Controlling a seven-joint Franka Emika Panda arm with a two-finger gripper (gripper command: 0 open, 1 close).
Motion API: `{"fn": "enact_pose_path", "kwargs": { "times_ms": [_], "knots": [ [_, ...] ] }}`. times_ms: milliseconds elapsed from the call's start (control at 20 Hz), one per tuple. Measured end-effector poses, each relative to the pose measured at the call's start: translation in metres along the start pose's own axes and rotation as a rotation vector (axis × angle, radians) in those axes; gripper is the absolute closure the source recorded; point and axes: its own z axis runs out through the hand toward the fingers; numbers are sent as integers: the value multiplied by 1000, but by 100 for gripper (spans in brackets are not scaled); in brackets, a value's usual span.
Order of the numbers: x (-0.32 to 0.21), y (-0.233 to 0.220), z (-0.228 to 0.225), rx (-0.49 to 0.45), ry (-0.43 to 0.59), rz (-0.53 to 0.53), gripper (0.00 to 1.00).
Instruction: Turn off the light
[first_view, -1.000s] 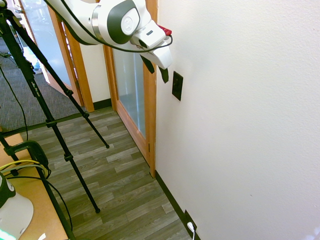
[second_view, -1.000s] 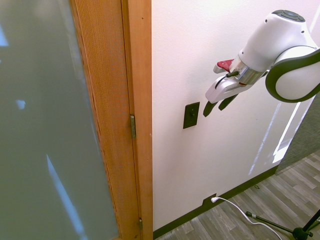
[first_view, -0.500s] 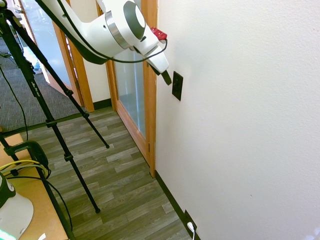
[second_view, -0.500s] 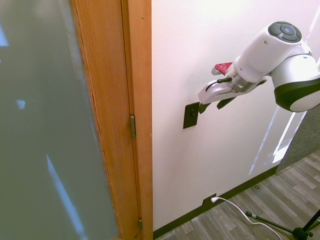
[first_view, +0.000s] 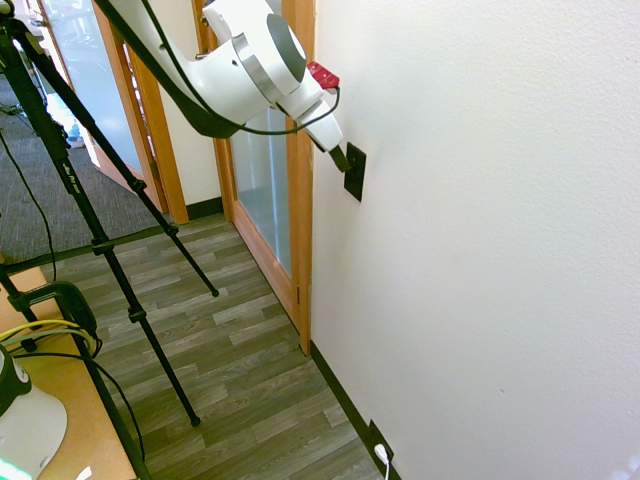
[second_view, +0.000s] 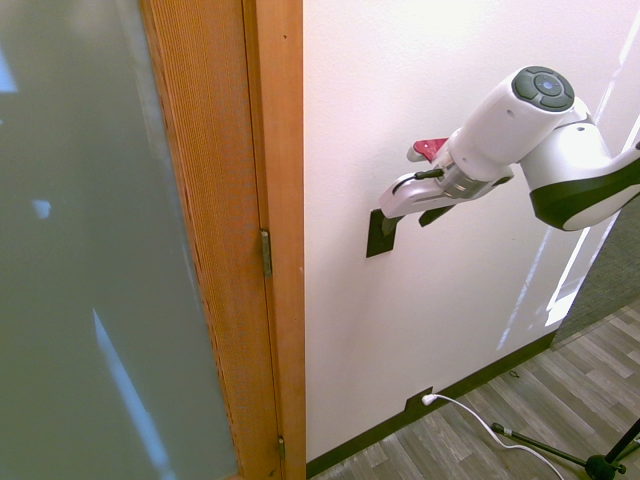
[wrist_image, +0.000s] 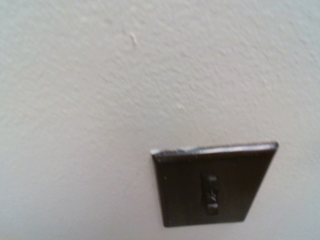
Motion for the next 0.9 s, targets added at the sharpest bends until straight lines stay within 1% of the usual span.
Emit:
{"fn": "enact_pose_path", "kwargs": {
  "times_ms": [250, 450, 900],
  "knots": [
    [2, -4, 23, -6, 11, 4, 100],
    [0, -1, 26, -3, 21, 9, 100],
    [13, -3, 30, 1, 36, 25, 100]
  ]
}}
